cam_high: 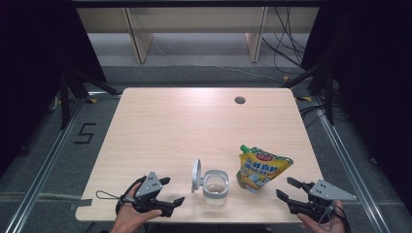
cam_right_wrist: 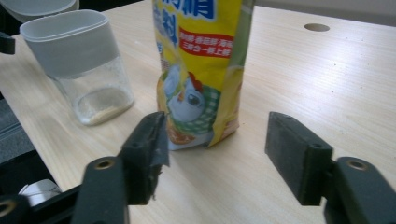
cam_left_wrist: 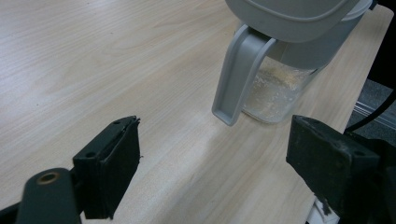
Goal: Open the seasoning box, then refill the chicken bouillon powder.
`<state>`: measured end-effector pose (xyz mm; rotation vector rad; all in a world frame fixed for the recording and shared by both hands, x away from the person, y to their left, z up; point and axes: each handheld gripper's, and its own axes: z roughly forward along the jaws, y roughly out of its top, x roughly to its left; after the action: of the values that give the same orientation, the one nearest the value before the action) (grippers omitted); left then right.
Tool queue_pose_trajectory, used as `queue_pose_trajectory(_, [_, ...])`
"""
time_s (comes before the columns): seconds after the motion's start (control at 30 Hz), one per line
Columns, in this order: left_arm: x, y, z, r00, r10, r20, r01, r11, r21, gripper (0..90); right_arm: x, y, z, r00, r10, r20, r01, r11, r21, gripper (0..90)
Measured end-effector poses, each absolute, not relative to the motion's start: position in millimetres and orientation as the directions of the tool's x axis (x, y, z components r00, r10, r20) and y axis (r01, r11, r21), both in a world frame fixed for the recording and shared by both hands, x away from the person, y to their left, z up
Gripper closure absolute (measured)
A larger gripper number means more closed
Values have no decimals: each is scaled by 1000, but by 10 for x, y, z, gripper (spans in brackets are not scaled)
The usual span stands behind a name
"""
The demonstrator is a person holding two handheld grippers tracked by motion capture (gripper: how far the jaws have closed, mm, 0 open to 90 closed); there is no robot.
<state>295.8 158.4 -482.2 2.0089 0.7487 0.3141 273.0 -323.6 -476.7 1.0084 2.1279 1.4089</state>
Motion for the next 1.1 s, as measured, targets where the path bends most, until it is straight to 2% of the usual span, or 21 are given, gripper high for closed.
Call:
queue_pose_trajectory(0.13, [2949, 1581, -4824, 765, 635, -105, 402, -343, 849, 159, 2752, -3215, -4798, -649, 755, 94, 386, 221, 896, 296])
queue_pose_trajectory(0.17, [2954, 1588, -4821, 768, 632, -99, 396, -347, 850, 159, 2783, -3221, -4811, -657, 751, 67, 365, 239, 900, 278])
queue_pose_trajectory(0.3, [2956, 1588, -4814, 767, 633, -102, 402, -350, 846, 159, 2819, -3196, -4835, -654, 753, 71, 357, 225, 907, 208])
queue_pose_trajectory(0.43, [2957, 1590, -4816, 781, 619, -83, 384, -372, 845, 158, 2883, -3184, -4882, -656, 752, 61, 352, 233, 907, 202])
queue_pose_trajectory(0.47, [2954, 1589, -4814, 778, 623, -83, 388, -372, 843, 159, 2875, -3162, -4897, -647, 756, 101, 381, 206, 901, 196])
queue_pose_trajectory(0.5, [2950, 1587, -4807, 775, 626, -86, 388, -365, 846, 158, 2885, -3158, -4911, -645, 759, 95, 378, 208, 902, 190])
queue_pose_trajectory(0.53, [2959, 1591, -4805, 781, 619, -81, 379, -366, 850, 159, 2932, -3167, -4923, -658, 752, 42, 327, 235, 915, 188])
queue_pose_trajectory(0.57, [2959, 1599, -4807, 773, 630, -82, 392, -370, 842, 159, 2899, -3139, -4921, -646, 756, 99, 385, 211, 899, 185])
queue_pose_trajectory(0.67, [2953, 1586, -4826, 775, 624, -100, 392, -351, 850, 159, 2964, -3143, -4940, -673, 739, 31, 324, 256, 911, 175])
queue_pose_trajectory(0.73, [2950, 1585, -4814, 782, 618, -82, 375, -361, 854, 158, 2969, -3105, -4959, -673, 736, 78, 359, 233, 904, 172])
queue_pose_trajectory(0.77, [2952, 1585, -4809, 786, 613, -80, 371, -365, 854, 158, 2988, -3095, -4971, -679, 731, 68, 348, 240, 906, 170])
queue_pose_trajectory(0.8, [2937, 1566, -4815, 774, 624, -106, 389, -336, 858, 159, 2983, -3082, -4966, -676, 732, 79, 363, 238, 901, 169])
queue_pose_trajectory(0.87, [2938, 1580, -4809, 776, 624, -94, 388, -355, 850, 158, 3045, -3078, -4985, -705, 709, 11, 302, 287, 909, 169])
queue_pose_trajectory(0.97, [2939, 1588, -4815, 771, 630, -90, 387, -352, 852, 159, 3108, -3049, -5009, -716, 698, -7, 273, 290, 918, 170])
queue_pose_trajectory(1.03, [2939, 1598, -4811, 771, 631, -85, 385, -357, 851, 159, 3120, -3017, -5019, -717, 695, 46, 309, 258, 916, 169])
queue_pose_trajectory(1.07, [2939, 1600, -4810, 772, 630, -83, 384, -358, 851, 158, 3167, -3025, -5026, -723, 691, 0, 259, 270, 927, 169])
queue_pose_trajectory(1.1, [2938, 1600, -4810, 773, 629, -83, 383, -359, 851, 159, 3191, -3014, -5031, -735, 677, 16, 263, 264, 928, 168])
